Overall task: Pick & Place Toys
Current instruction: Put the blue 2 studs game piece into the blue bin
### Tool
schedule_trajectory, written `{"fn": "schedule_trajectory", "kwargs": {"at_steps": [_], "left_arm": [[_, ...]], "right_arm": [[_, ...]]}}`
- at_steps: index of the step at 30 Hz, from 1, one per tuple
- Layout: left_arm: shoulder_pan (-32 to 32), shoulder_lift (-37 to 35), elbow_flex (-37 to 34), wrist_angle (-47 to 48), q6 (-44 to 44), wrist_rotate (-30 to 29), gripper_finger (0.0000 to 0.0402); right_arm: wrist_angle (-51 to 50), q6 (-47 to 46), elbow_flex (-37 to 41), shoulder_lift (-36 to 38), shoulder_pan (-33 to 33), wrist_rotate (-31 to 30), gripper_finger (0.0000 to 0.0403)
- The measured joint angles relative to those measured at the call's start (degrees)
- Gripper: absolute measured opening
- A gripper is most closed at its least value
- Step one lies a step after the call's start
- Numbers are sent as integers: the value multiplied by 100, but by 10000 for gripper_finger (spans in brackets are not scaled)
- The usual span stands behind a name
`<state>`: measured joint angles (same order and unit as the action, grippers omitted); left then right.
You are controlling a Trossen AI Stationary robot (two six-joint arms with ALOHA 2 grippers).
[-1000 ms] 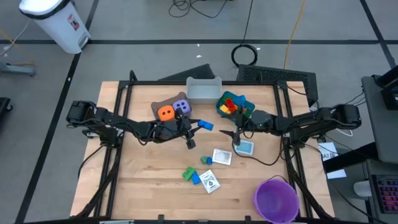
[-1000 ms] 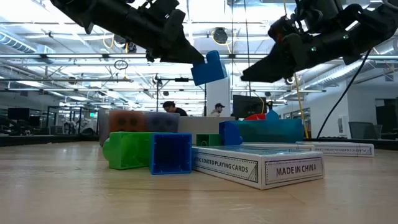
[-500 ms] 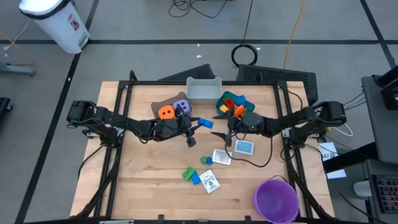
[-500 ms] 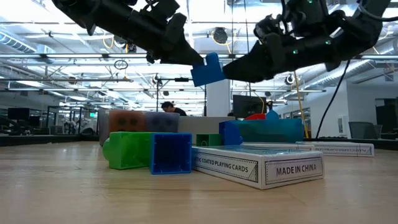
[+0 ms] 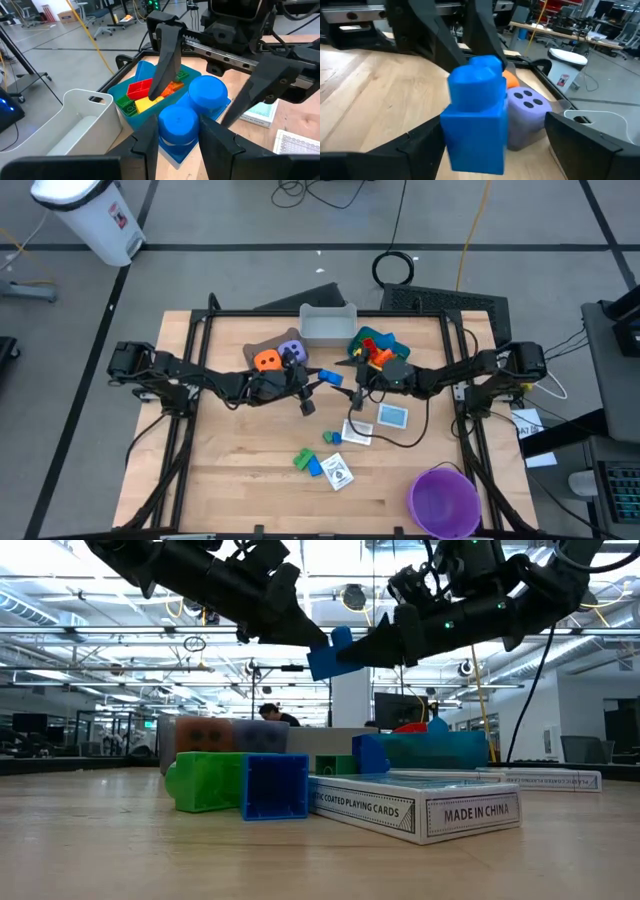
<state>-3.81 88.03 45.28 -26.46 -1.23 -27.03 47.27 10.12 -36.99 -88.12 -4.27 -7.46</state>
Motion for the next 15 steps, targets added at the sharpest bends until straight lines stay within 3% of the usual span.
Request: {"fn": "schedule_trajectory", "kwargs": {"at_steps": [8,15], "left_arm": [[0,0,0,-12,0,2,117],[4,0,0,-61,33,-7,126]], "right_arm": [[-165,4,4,0,28,10,246],[-178,-7,4,0,33,23,151]]}}
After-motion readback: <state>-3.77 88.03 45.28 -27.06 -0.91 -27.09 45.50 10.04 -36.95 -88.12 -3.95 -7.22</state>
